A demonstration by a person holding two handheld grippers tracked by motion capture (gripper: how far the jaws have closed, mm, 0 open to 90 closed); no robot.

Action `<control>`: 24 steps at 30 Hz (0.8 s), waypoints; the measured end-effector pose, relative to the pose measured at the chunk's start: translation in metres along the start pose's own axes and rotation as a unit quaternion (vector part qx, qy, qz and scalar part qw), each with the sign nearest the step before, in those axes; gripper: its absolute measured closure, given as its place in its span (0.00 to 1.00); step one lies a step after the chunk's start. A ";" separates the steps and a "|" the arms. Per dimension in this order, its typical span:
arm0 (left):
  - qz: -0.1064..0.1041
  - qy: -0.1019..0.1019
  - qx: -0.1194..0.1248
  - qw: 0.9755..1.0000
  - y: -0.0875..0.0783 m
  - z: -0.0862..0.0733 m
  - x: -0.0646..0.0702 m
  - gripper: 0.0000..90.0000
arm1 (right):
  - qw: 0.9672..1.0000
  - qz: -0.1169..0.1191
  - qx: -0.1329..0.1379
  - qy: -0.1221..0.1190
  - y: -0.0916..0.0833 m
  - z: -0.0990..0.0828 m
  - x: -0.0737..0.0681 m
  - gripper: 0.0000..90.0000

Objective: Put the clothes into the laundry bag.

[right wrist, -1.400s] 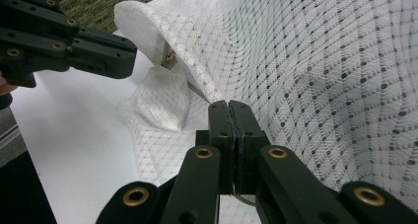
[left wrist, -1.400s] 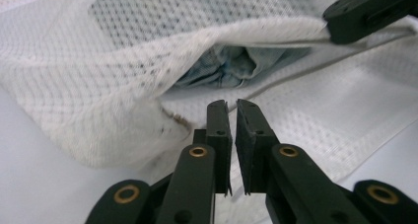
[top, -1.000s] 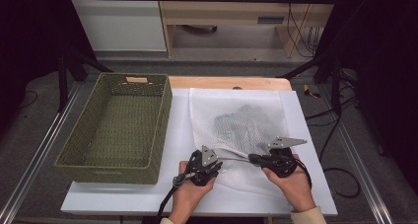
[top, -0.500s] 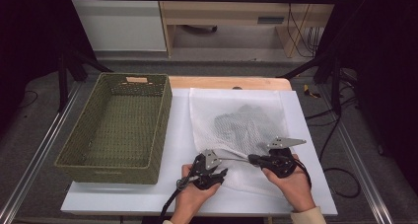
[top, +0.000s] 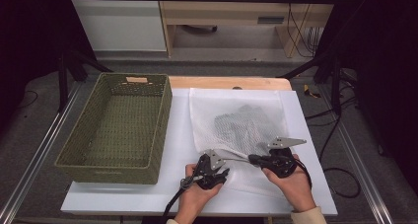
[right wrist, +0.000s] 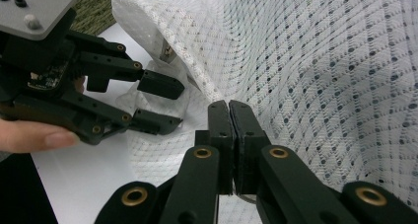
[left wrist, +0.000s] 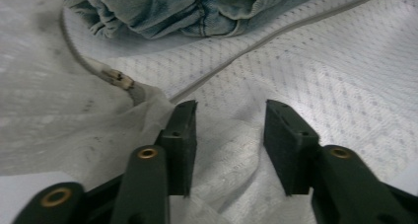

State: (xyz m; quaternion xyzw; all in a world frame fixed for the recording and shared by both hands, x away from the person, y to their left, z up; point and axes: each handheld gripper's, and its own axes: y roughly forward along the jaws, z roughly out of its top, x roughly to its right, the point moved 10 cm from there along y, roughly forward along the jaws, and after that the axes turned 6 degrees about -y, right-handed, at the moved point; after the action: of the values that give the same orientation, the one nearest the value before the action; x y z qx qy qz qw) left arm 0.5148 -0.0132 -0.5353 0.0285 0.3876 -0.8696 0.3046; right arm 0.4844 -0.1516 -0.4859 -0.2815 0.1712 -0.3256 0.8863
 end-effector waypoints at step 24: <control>-0.003 -0.011 0.036 0.999 -0.053 -0.008 -0.001 0.98 | 1.000 0.001 -0.008 -0.004 0.003 -0.002 -0.003 0.99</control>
State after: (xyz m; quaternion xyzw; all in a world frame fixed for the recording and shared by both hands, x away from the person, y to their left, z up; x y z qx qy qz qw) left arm 0.4845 0.0203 -0.5062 0.0292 0.3531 -0.8839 0.3053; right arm 0.4830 -0.1486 -0.4887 -0.2898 0.1706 -0.3219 0.8850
